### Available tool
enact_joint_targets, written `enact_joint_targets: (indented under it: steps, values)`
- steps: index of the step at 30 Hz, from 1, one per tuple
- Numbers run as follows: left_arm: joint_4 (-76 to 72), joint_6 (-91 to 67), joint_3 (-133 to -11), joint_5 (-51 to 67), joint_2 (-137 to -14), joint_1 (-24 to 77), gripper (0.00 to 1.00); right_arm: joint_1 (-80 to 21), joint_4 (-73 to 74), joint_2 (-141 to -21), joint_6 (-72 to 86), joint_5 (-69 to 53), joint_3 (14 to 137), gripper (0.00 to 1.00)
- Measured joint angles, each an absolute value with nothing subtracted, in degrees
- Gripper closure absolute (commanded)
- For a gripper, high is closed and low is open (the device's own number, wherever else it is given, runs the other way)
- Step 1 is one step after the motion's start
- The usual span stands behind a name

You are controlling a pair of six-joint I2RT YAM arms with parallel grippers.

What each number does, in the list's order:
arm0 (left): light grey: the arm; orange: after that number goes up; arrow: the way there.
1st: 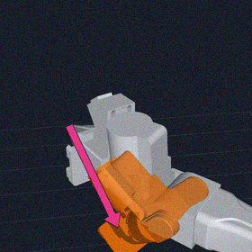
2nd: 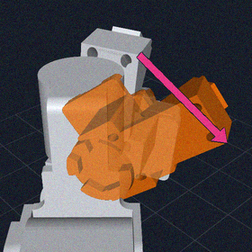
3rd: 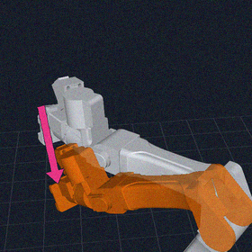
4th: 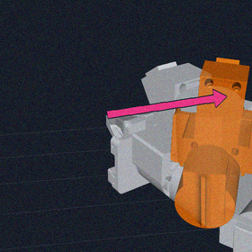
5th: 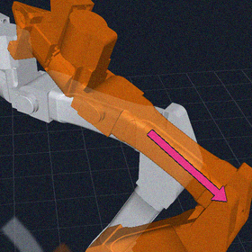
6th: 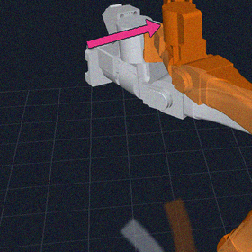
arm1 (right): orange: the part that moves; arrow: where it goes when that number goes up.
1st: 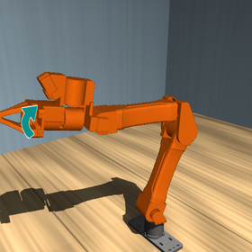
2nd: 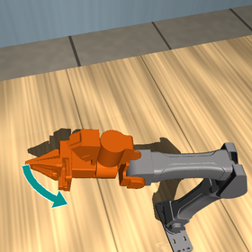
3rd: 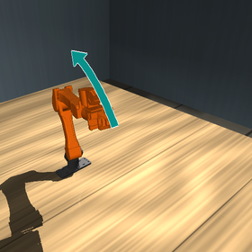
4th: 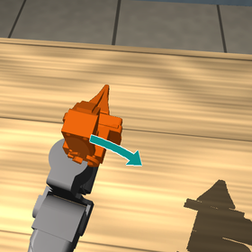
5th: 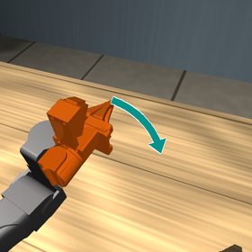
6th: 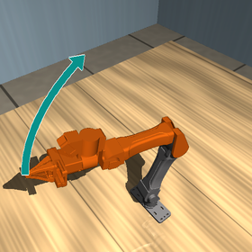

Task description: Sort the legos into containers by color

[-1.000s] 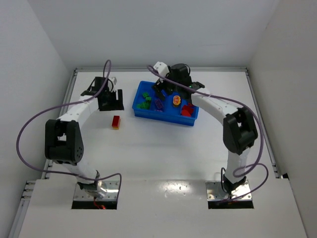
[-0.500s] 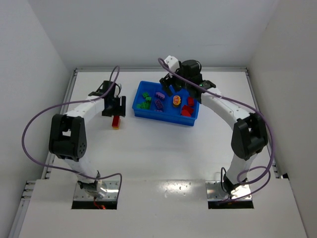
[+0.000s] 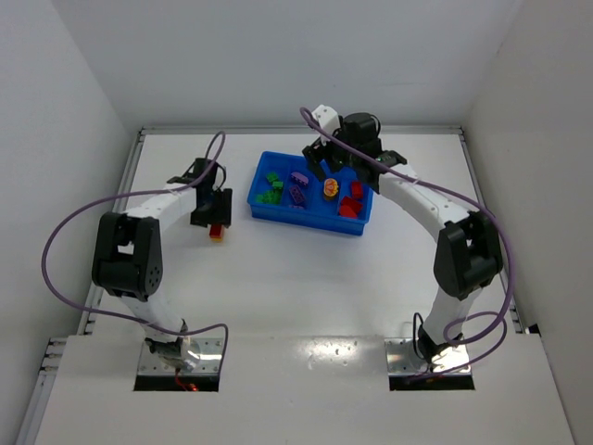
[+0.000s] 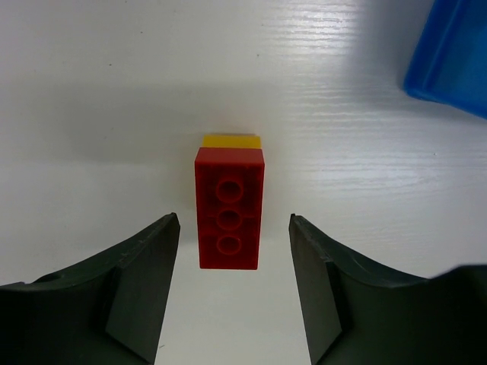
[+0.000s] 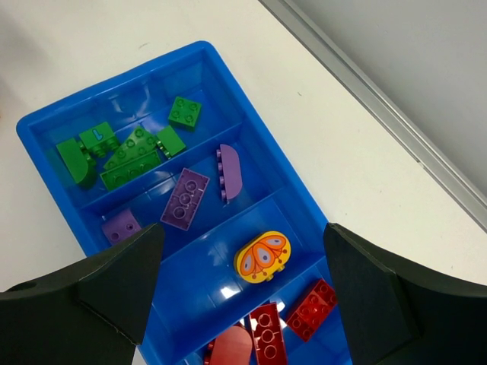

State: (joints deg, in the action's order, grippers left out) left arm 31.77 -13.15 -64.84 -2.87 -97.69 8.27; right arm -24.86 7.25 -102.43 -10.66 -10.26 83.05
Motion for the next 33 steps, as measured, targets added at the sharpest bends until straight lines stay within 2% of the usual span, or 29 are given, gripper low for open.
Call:
enact_joint_targets:
  steps: [4,9,14,19,20,23,27,33]
  values:
    - [31.68,-13.13,-64.66,-2.79,-98.35,8.27,0.41,-24.82,7.55,-102.41,-10.61,-10.26,83.05,0.14]
    - [31.7,-13.13,-64.64,-2.52,-100.31,8.27,0.42,-24.82,7.73,-102.41,-10.48,-10.26,82.76,0.14]
    - [31.79,-13.15,-64.64,-2.33,-101.54,8.27,0.54,-24.82,7.81,-102.41,-10.48,-10.26,82.39,0.14]
    - [31.77,-13.08,-64.64,-1.5,-101.51,8.27,0.53,-24.82,7.81,-102.41,-10.48,-10.31,81.89,0.14]
    - [31.77,-13.06,-64.64,-1.13,-101.51,8.27,0.46,-24.82,7.81,-102.41,-10.48,-10.37,81.8,0.14]
    - [31.79,-12.73,-64.64,-0.38,-101.12,8.27,0.36,-24.82,7.86,-102.41,-10.48,-10.5,81.36,0.14]
    - [31.86,-12.53,-64.64,0.05,-99.72,8.27,0.36,-24.77,7.84,-102.41,-10.48,-10.61,81.3,0.14]
    - [31.86,-12.49,-64.64,0.14,-99.0,8.27,0.49,-24.77,7.86,-102.41,-10.48,-10.63,81.3,0.14]
